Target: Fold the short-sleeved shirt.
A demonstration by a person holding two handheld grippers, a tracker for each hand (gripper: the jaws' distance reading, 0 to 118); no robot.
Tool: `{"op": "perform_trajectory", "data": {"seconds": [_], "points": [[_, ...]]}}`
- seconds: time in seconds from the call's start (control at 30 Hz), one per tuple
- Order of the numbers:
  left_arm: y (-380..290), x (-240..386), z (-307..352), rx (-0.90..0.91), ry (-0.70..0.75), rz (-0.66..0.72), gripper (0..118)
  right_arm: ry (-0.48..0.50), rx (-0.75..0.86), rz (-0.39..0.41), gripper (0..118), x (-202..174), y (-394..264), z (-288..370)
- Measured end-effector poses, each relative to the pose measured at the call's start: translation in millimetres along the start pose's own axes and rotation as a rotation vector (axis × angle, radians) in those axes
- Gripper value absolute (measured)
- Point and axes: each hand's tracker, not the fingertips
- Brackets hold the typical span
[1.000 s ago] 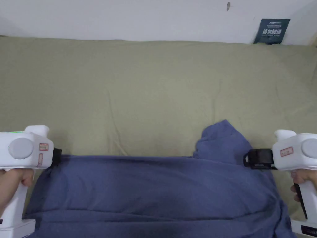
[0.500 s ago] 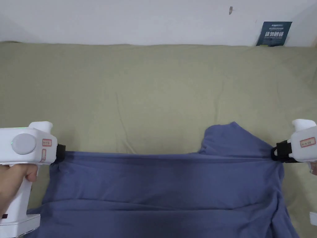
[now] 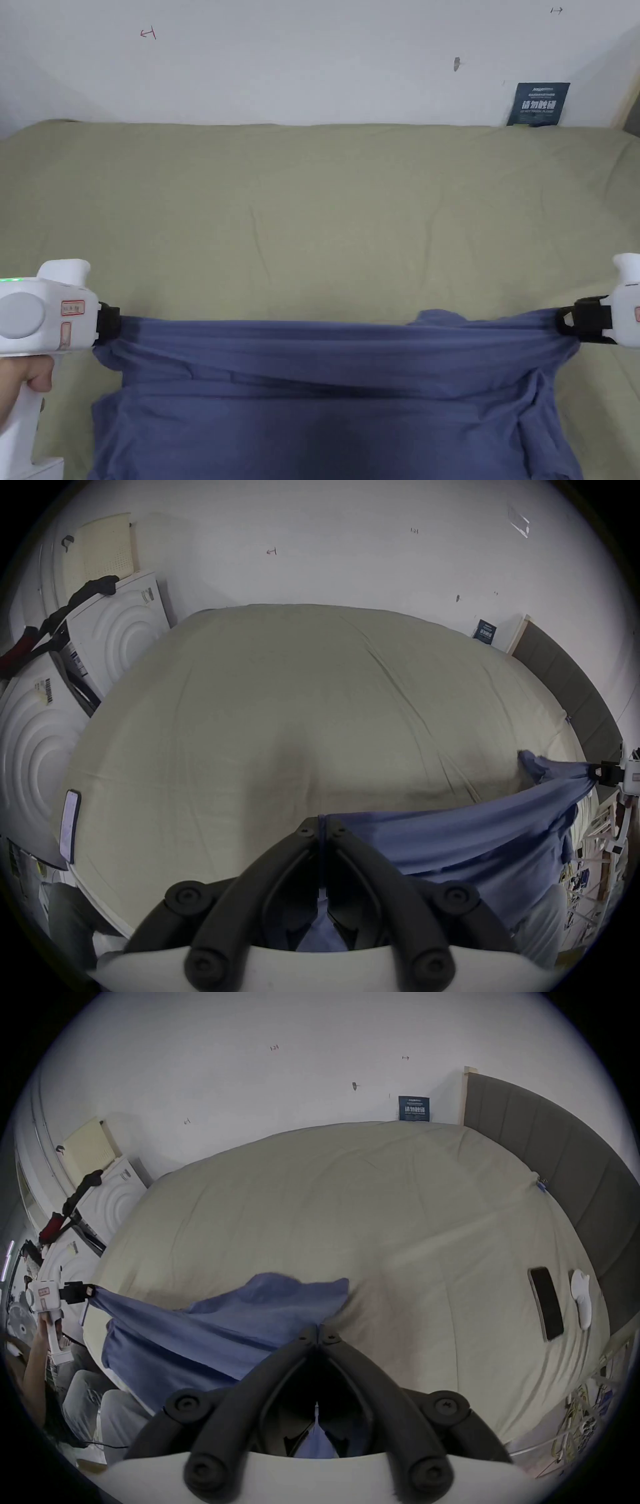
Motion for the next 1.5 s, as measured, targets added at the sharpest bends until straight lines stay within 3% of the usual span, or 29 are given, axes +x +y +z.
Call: {"op": "perform_trajectory", "data": {"seconds": [0.47,0.8,0.83,0.87,0.9,0.93,0.97,1.0,1.1,1.2,1.27,1.3,1.33,1.37,1.4,1.47,1.5], "points": [[-127.0,-12.6,37.8,-0.006,-0.023,0.034,0,0.018,-0.068,-0.015,0,12.3,-116.8,27.4],[-148.6,-16.9,27.6,-0.017,-0.027,0.058,0,-0.011,-0.136,-0.010,0,17.5,-144.1,0.4],[-148.9,-16.1,28.8,-0.008,-0.027,0.058,6,-0.013,-0.139,-0.006,0,15.1,-144.7,1.5],[-149.3,-15.2,31.1,0.001,-0.028,0.057,22,-0.021,-0.133,-0.005,3,13.2,-144.5,2.9],[-149.0,-12.8,34.3,0.013,-0.010,0.048,70,-0.059,-0.113,-0.010,30,10.9,-142.6,5.8],[-149.0,-8.5,40.4,0.020,0.038,0.023,102,-0.109,-0.098,-0.014,69,9.2,-140.4,9.2],[-149.7,-3.2,48.9,0.050,0.069,0.006,115,-0.101,-0.086,-0.025,102,8.2,-140.1,13.4],[-146.5,3.5,61.5,0.127,0.072,-0.017,115,-0.097,-0.052,-0.032,117,4.8,-138.2,19.5],[-130.1,28.9,88.6,0.170,0.034,-0.042,115,-0.101,0.067,-0.006,117,-8.7,-125.2,34.1],[-114.6,54.2,105.7,0.268,-0.014,-0.051,113,-0.078,0.174,0.055,117,-43.3,-110.5,51.5],[-108.0,70.5,117.9,0.354,-0.043,-0.015,106,-0.090,0.301,0.082,114,-70.6,-107.5,67.1],[-105.0,78.8,123.6,0.384,-0.058,-0.001,82,-0.074,0.361,0.106,99,-83.2,-106.7,75.1],[-103.2,85.7,128.5,0.408,-0.062,0.008,48,-0.071,0.416,0.111,70,-95.0,-107.0,82.9],[-102.6,92.3,133.4,0.439,-0.059,0.010,8,-0.062,0.457,0.122,33,-106.9,-109.6,92.1],[-102.7,97.8,135.6,0.473,-0.059,0.014,0,-0.088,0.489,0.131,2,-118.5,-110.8,96.8],[-105.5,106.4,141.6,0.500,-0.054,0.015,0,-0.139,0.550,0.155,2,-134.9,-113.9,103.2],[-107.7,108.8,145.3,0.503,-0.064,0.006,0,-0.110,0.566,0.140,2,-141.0,-116.7,107.5]]}}
